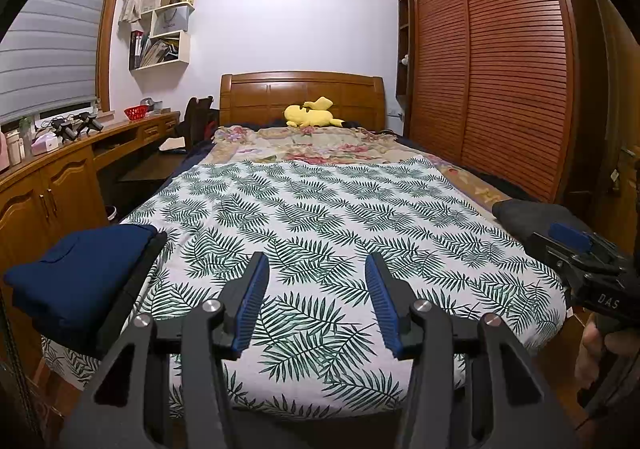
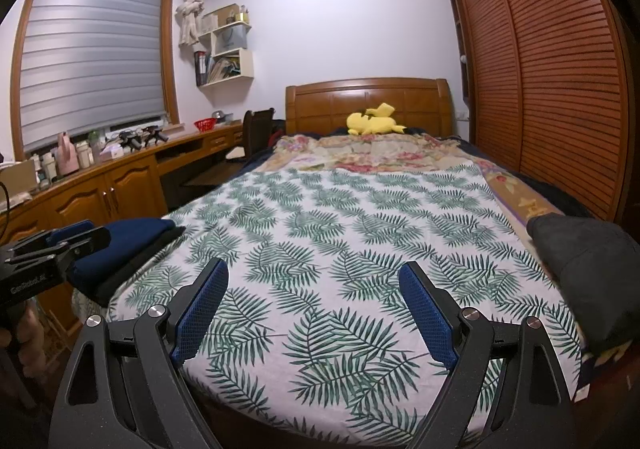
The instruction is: Fold large clothes
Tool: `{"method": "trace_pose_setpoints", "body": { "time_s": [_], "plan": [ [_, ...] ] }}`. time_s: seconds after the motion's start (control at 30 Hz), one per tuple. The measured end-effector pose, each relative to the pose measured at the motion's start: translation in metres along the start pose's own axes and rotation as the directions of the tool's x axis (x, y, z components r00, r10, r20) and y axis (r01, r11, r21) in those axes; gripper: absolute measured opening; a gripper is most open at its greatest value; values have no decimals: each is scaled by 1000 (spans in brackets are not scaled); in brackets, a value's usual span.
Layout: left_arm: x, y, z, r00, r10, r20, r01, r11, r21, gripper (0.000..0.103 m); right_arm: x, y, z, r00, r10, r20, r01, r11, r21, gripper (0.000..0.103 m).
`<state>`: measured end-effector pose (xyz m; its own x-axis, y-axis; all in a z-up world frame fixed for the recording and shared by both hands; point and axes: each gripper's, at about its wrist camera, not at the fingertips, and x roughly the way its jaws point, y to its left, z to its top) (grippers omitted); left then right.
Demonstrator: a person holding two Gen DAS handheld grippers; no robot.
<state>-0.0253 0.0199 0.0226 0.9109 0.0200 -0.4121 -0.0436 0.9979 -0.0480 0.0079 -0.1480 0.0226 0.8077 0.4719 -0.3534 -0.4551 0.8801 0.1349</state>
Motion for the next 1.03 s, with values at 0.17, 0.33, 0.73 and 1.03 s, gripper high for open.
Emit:
{"method": "trace_pose_setpoints", "body": {
  "time_s": [0.17,0.33,0.73,1.03],
  "plan": [
    [0,0,0,1000,1,1,-1,1000,1,50,0,0,0,1000,-1,1,1,1000,-2,89],
    [-1,1,1,1000,3,2,-3,1000,2,50,1,0,0,1000,-1,0,1,1000,-2,89],
    [0,1,0,1000,2,2,-2,1000,1,50,-1,0,-1,1000,-2,2,2,1000,-1,89],
    [-1,1,1,1000,0,3,0,1000,-1,50,-6,3,-1,1000,0,6,0,1000,-2,89]
  ]
}}
